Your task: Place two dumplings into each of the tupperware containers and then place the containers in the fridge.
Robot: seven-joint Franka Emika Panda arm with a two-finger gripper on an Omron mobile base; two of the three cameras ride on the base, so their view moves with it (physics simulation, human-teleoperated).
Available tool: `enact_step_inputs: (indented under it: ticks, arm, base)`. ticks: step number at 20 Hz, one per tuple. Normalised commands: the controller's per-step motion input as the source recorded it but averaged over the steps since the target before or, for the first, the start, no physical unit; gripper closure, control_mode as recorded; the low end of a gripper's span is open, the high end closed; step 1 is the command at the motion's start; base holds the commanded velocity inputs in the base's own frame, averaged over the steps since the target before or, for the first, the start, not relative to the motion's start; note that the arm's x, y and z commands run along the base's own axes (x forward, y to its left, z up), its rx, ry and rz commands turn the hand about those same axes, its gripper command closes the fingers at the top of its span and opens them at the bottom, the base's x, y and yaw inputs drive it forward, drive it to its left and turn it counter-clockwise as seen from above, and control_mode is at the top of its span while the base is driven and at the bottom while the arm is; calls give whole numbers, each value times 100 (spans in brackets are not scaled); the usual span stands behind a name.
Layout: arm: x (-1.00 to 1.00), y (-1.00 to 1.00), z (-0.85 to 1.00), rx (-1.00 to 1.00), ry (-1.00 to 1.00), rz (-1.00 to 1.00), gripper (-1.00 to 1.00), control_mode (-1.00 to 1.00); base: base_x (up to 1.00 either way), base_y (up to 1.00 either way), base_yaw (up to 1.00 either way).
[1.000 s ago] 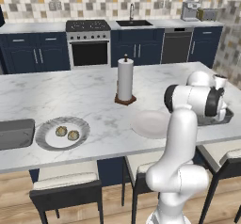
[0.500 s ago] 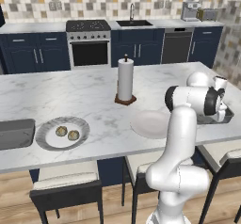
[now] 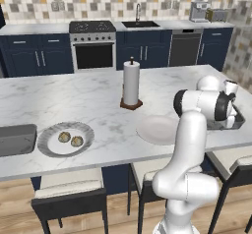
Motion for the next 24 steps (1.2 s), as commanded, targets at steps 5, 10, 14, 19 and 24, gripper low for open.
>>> enact_step_inputs:
  ticks: [5,10,14,19,24]
  arm:
    - [0,-10,15,-6,0,-8,100,-100]
    - [0,-32,47,-7,-6,0,100,-100]
    - [-5,-32,68,0,-20,-1,100,-100]
    - [-67,9,75,0,-28,6,100,-100]
    - [-98,80,64,0,-28,15,100,-100]
  base:
    - [0,0,0]
    - [0,0,0]
    - [0,0,0]
    - [0,0,0]
    - [0,0,0]
